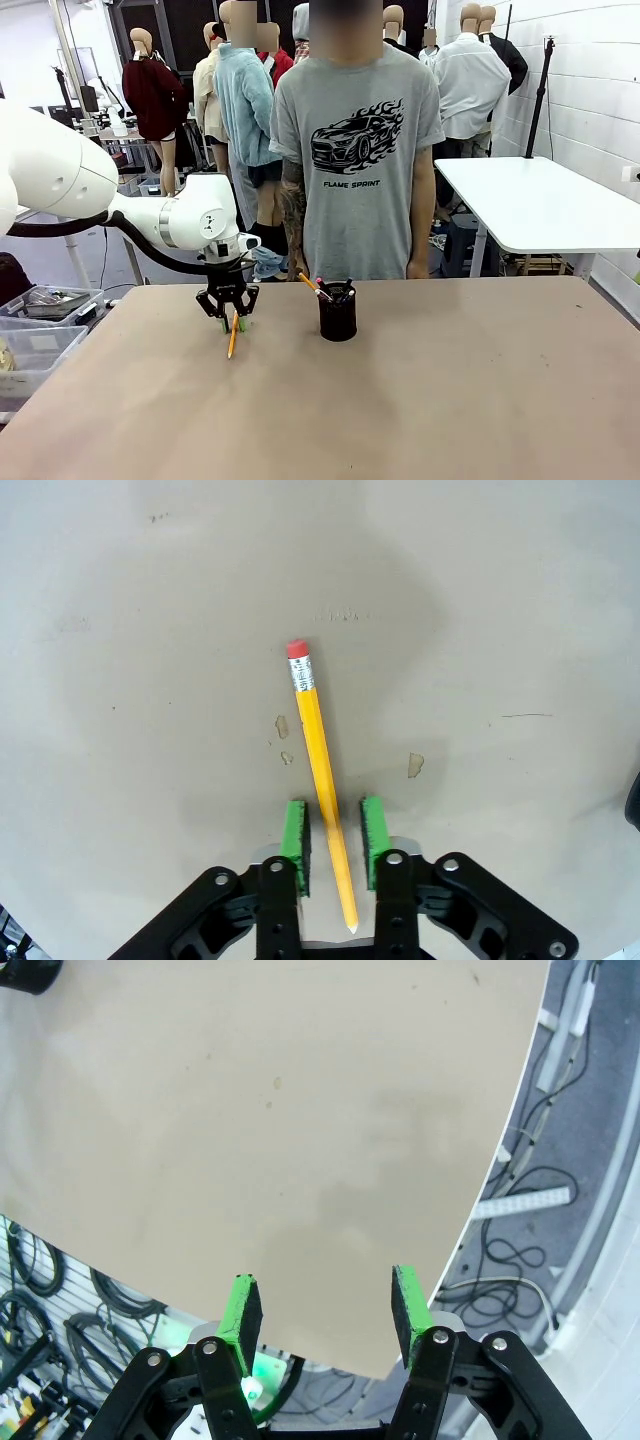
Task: Place the pens into the pen holder.
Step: Pick up a writing instrument from the table and place it into the Pen holder.
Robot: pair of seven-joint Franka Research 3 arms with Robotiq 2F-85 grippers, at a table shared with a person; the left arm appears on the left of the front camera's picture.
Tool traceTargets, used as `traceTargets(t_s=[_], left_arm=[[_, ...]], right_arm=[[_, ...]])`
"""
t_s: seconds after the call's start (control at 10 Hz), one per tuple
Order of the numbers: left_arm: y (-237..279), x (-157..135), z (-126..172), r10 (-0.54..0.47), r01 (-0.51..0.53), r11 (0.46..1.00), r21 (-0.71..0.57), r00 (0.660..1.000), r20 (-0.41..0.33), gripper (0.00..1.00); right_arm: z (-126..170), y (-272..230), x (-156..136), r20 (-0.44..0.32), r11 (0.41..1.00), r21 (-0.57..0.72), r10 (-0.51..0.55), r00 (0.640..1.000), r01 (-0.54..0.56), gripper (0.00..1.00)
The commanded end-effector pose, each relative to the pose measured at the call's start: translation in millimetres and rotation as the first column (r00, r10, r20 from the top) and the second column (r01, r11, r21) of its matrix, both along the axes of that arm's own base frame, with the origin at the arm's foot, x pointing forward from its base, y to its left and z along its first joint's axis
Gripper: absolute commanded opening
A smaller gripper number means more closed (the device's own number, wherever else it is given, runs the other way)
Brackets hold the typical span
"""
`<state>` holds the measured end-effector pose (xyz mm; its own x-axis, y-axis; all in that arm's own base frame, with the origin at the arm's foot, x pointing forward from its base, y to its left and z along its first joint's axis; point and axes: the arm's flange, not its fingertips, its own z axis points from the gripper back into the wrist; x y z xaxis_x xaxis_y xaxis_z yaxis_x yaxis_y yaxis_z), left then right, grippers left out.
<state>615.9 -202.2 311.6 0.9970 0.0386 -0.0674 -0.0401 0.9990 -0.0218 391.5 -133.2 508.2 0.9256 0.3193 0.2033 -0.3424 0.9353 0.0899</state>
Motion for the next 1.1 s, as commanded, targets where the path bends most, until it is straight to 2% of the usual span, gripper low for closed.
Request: traceTargets(t_s=[0.0,0.4,0.5,0.8,0.9,1.0], left_arm=[[-1.8,4.7,0.6,0.034,-0.033,0.999,0.029,0.999,-0.003,0.00],[-1.5,5.6,-2.2,0.033,-0.032,0.999,0.040,0.999,-0.016,0.00],[-1.6,4.8,-2.6,0.007,-0.007,0.999,0.033,1.000,-0.012,0.00],[-6.2,-8.1,31.8,-0.120,0.120,0.993,0.009,0.983,0.136,0.00],[-6.0,-13.5,47.6,-0.189,0.196,0.980,-0.015,0.960,0.205,0.00],[-5.5,-16.8,60.1,-0.280,0.306,0.950,-0.056,0.920,0.276,0.00]], right_arm=[[-3.5,0.1,-0.3,0.006,1.000,-0.014,-0.001,1.000,0.002,0.66],[-3.5,0.1,-0.3,0.006,1.000,-0.014,-0.001,1.000,0.002,0.66],[-3.5,0.1,-0.3,0.006,1.000,-0.014,-0.001,1.000,0.002,0.66],[-3.5,0.1,-0.3,0.006,1.000,-0.014,-0.001,1.000,0.002,0.66],[-3.5,0.1,-0.3,0.006,1.000,-0.014,-0.001,1.000,0.002,0.66],[-3.5,0.1,-0.3,0.006,1.000,-0.014,-0.001,1.000,0.002,0.66]])
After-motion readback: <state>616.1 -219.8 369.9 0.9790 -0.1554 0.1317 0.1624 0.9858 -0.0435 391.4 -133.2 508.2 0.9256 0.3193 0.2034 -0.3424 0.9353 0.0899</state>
